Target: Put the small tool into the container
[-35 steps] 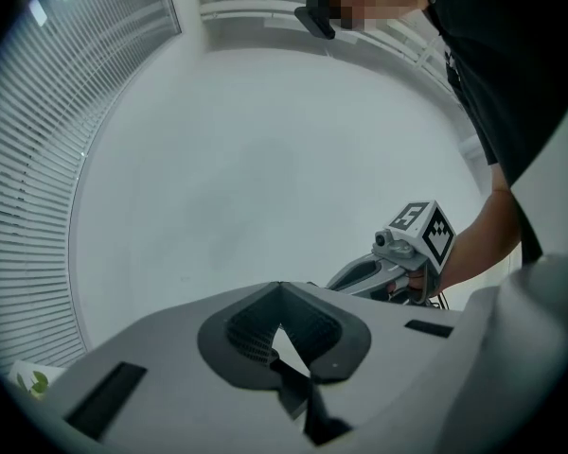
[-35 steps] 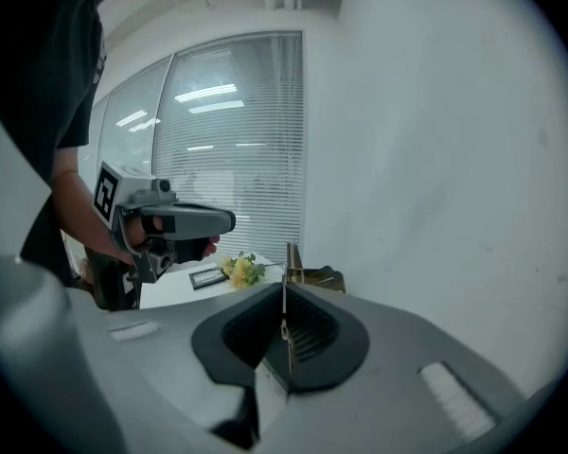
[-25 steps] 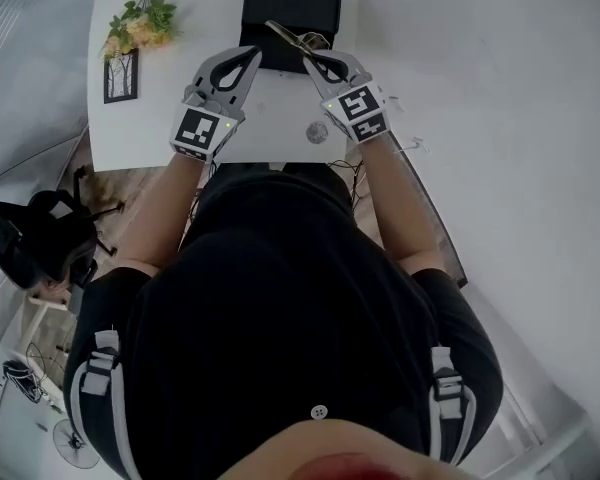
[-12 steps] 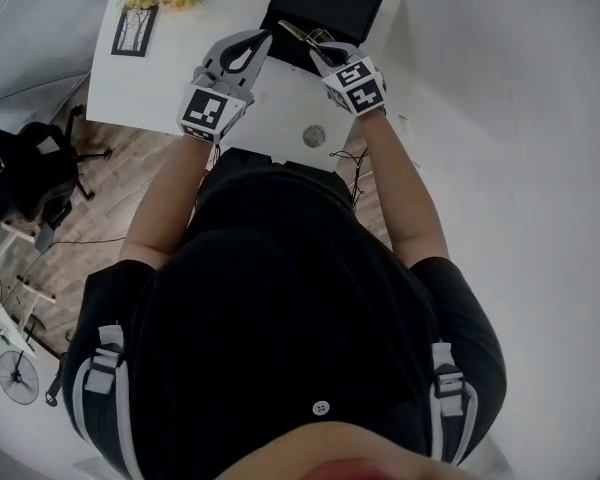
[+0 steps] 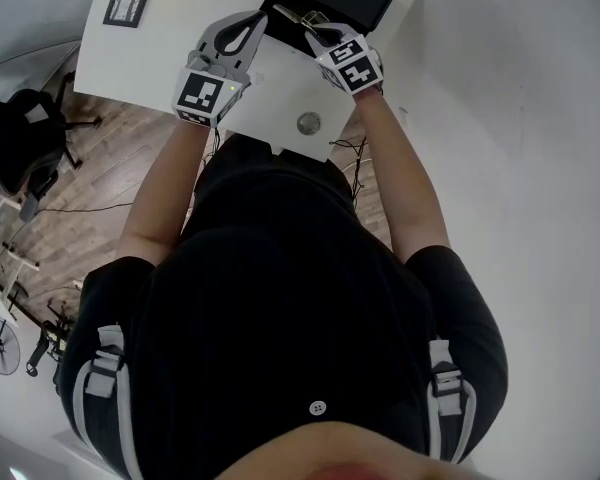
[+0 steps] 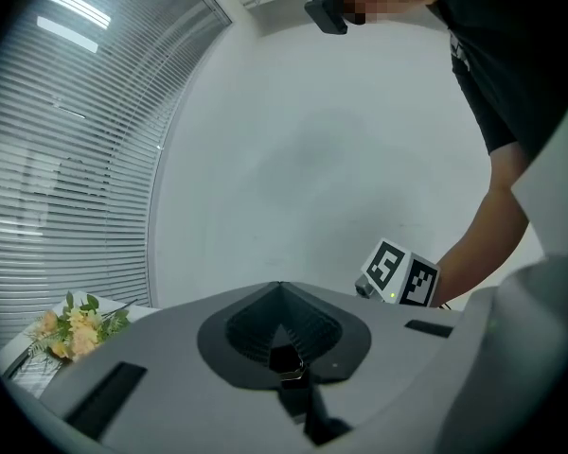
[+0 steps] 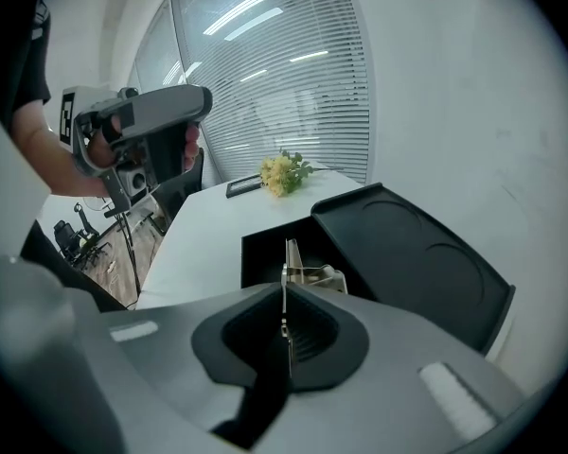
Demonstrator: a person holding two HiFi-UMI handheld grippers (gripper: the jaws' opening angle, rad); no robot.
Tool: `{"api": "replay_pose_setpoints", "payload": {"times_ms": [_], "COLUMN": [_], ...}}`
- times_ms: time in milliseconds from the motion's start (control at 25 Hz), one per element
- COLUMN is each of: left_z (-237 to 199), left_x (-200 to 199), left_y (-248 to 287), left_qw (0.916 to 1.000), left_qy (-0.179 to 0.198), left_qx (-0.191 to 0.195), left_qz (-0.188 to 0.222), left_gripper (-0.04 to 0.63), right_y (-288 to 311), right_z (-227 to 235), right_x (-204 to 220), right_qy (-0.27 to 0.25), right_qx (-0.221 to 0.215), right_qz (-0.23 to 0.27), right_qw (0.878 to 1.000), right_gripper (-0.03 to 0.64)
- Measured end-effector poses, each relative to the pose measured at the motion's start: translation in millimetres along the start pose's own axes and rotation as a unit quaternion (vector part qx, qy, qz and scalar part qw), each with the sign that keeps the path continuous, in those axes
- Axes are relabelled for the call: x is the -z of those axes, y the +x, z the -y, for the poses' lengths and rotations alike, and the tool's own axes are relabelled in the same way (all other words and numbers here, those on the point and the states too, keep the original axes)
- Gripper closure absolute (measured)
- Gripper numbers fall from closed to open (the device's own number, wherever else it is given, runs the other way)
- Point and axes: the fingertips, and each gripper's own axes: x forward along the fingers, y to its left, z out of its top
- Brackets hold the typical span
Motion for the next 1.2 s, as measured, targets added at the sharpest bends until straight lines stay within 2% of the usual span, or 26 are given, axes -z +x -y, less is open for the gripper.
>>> {"api": "replay_pose_setpoints", "payload": {"times_ms": [560,720,920,1200], "left_z": [-3,-2,-2,-2], "left_x": [8,7,4,8], "left_y": [-4,-4,-7,-8], "left_qw": [0.9998,0.9998,0.9997,0.9996], "left_qy": [-0.011,-0.014,-0.021,-0.023], "left_qx": [-0.016,-0.015,-0.012,-0.015], "left_qz": [-0.004,-0.003,0.0,-0.002], "left_gripper": [0.588,0.588,0.588,0.588], "right_y": [27,28,30,32], "right_z": [-4,4,12,23], "right_x": [7,7,7,7], "right_qy": [0.02,0.014,-0.025,-0.033], "right_qx": [-0.048,-0.035,-0.002,0.024], "right_qz": [-0.038,-0.043,-0.056,-0.062], "right_qw": [0.998,0.998,0.998,0.997], "right_gripper": [0.595,0.586,0.556,0.532]}}
